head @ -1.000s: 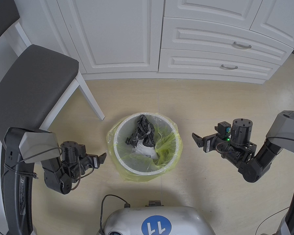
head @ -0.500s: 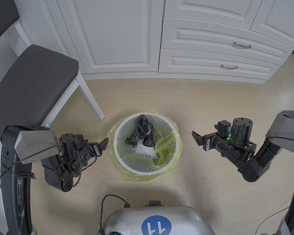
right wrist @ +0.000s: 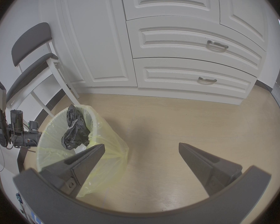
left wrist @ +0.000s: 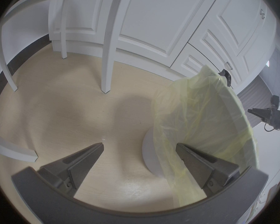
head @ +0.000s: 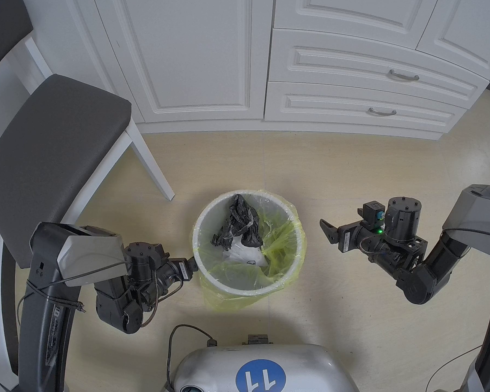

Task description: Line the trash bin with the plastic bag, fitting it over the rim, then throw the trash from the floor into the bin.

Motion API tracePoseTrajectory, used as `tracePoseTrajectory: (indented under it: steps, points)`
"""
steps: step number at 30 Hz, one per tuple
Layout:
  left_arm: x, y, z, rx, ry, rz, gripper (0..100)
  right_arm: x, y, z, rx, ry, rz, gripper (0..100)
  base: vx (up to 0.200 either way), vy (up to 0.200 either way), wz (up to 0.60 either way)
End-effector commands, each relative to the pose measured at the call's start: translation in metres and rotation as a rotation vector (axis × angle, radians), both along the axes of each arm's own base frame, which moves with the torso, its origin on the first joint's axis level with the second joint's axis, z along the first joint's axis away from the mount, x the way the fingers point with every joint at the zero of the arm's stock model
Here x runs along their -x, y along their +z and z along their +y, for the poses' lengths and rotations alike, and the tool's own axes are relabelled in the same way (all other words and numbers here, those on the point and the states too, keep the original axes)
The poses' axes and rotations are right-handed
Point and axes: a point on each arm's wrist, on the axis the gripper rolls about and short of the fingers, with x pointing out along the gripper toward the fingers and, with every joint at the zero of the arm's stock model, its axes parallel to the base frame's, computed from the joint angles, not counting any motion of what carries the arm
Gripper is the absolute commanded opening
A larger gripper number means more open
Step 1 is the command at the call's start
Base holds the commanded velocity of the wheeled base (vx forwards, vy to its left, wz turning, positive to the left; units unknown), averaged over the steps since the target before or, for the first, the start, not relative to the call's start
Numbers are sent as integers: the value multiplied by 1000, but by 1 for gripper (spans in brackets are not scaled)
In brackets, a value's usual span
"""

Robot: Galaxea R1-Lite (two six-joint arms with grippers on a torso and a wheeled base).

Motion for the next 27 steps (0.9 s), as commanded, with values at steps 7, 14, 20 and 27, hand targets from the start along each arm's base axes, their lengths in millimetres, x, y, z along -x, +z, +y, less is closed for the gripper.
tracePoseTrajectory:
  steps: [7,14,20,27]
  points:
    - [-5,-19,1,-18,37,20,100,1,-5,4,6,11,14,100,0,0,0]
    - [-3,4,8,-75,75,-28,100,6,0,4,2,16,0,100,0,0,0]
    - [13,34,25,-248,77,-78,100,14,5,6,19,33,-35,100,0,0,0]
    - [33,71,33,-327,66,-146,100,24,6,14,35,58,-62,100,0,0,0]
